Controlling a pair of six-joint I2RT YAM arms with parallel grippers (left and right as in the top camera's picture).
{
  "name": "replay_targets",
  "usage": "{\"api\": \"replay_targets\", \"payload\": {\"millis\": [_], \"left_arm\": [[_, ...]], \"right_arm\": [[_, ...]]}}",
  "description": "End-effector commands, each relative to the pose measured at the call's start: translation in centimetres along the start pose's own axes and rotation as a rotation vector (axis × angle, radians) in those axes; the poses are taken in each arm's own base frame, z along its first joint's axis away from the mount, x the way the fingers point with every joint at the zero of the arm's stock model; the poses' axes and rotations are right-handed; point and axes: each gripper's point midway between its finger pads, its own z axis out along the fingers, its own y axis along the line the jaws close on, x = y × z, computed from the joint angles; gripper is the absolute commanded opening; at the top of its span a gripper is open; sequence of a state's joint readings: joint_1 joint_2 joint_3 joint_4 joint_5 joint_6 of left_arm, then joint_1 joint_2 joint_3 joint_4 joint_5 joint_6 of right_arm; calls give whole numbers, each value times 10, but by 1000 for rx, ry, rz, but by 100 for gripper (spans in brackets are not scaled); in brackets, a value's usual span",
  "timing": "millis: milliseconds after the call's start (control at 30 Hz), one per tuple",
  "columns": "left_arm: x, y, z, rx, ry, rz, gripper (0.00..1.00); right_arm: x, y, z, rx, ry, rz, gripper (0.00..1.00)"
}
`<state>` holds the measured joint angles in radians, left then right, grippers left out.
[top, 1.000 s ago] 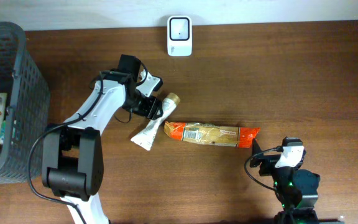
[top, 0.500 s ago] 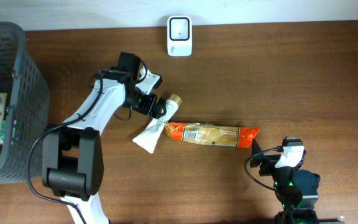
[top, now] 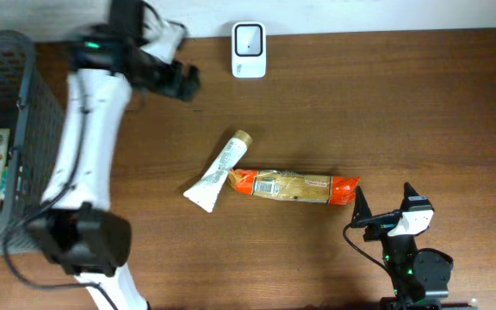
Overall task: Scan the item barcode
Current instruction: 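Reach the left gripper into the basket and grasp the white pouch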
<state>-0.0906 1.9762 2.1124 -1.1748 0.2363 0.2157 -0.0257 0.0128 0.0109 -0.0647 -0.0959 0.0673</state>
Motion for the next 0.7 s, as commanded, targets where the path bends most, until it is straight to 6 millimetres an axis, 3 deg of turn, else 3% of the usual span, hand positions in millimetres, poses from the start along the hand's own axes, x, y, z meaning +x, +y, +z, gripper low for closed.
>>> {"api": "replay_targets", "payload": {"millis": [0,33,100,200,267,367,500,667], "left_arm": [[-22,57,-119,-233,-194,-68,99],[-15,84,-150,-323,-220,-115,99],[8,123,-177,-425,-215,-199,99],[46,162,-190,-476,-151,-317,99],[82,198,-193,-509,-104,-484,99],[111,225,-191,-500,-87,-580,99],[135,247,-177,-517,-54,-627,99],[161,291,-160,-590,-35,-617,99]], "right_arm": [[2,-1,0,3,4,-3,99],[2,-1,0,3,4,-3,99],[2,-1,0,3,4,-3,99],[2,-1,0,3,4,-3,99],[2,-1,0,3,4,-3,99],[2,-1,0,3,4,-3,99],[2,-1,0,3,4,-3,99],[2,-1,0,3,4,-3,99]]}}
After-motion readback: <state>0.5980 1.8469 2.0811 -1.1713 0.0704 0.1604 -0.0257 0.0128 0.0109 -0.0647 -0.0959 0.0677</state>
